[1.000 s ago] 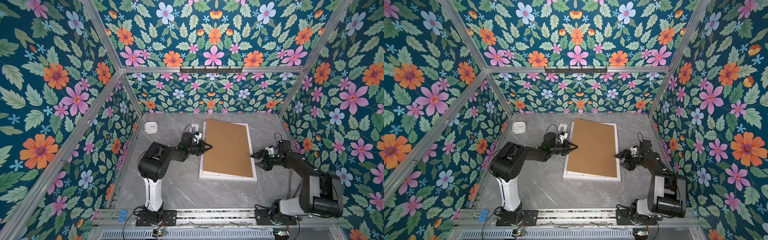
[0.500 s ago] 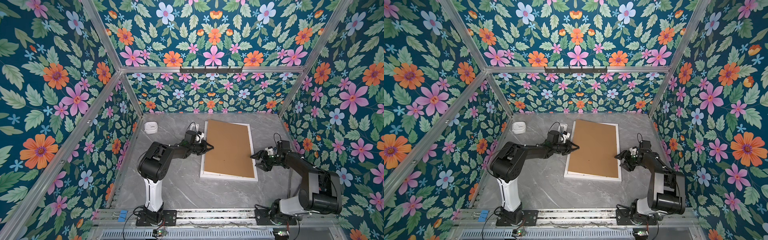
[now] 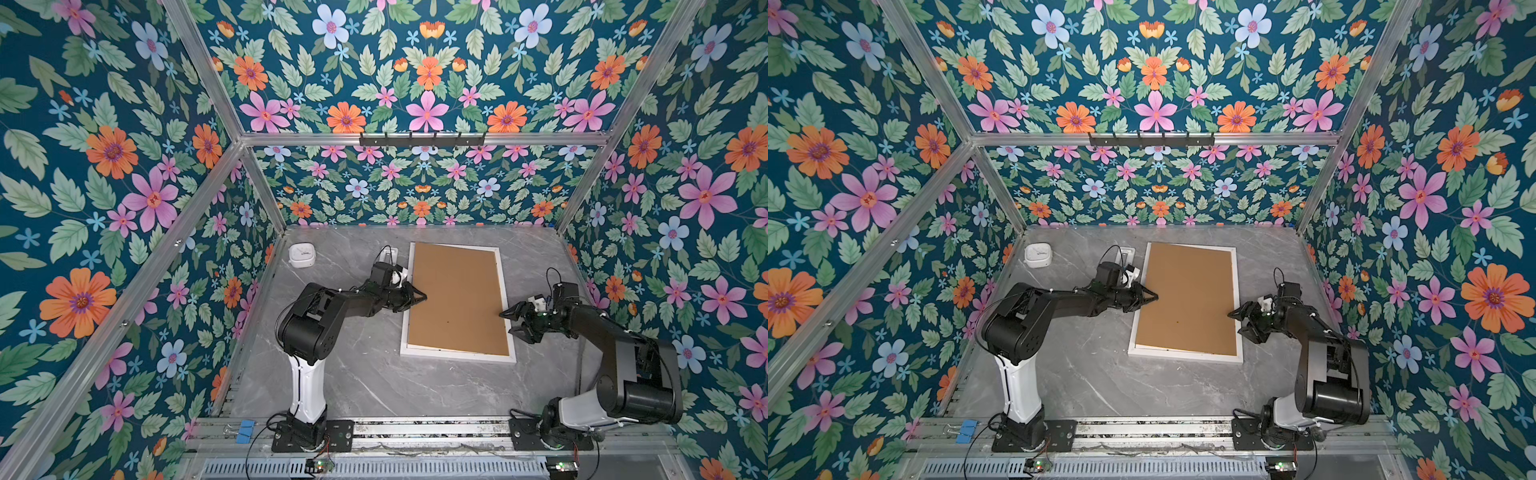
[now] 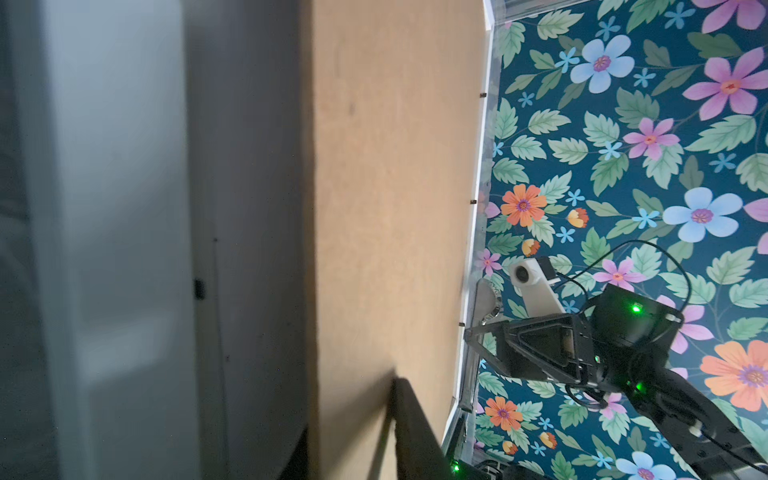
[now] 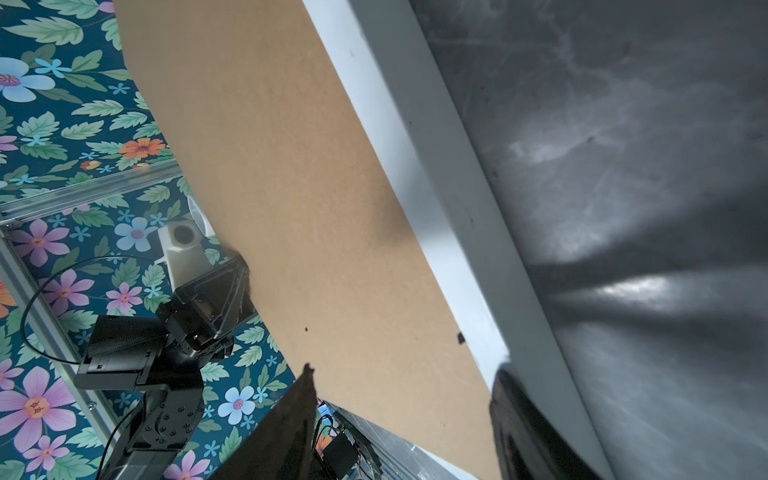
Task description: Put the photo into the frame
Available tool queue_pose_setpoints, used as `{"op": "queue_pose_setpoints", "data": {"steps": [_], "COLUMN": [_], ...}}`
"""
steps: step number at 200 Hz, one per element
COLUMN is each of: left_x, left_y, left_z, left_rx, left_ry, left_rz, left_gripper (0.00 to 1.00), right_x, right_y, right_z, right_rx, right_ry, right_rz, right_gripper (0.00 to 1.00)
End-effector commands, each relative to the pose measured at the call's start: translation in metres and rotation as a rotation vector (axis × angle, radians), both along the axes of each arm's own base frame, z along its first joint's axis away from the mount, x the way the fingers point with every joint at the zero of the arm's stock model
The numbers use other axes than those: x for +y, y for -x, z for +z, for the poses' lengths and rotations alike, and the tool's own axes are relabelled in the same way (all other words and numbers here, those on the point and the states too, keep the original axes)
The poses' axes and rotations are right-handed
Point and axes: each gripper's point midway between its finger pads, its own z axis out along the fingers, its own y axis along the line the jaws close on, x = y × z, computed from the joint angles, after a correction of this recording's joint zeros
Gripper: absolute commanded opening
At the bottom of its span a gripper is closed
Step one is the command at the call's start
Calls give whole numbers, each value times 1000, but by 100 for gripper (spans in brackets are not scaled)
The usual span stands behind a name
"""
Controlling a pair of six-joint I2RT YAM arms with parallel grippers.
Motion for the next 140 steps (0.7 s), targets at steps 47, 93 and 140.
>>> {"op": "queue_pose_setpoints", "data": {"steps": [47,93,140], "left_x": [19,20,19], "left_y": [4,4,7], "left_z": [-21,-19,-19], "left_rx": [27,25,32], "left_ry": [-189,-206,-268], "left_rz": [-8,-5,-16], "left_gripper": [41,45,46], "right_x": [-1,-1,-1], "right_y": [1,1,1], "right_z": [-2,-2,0], "right_rx": [-1,-1,-5], "right_ry": [19,17,16], "right_rz": [14,13,15], "right_gripper": [67,67,67]}}
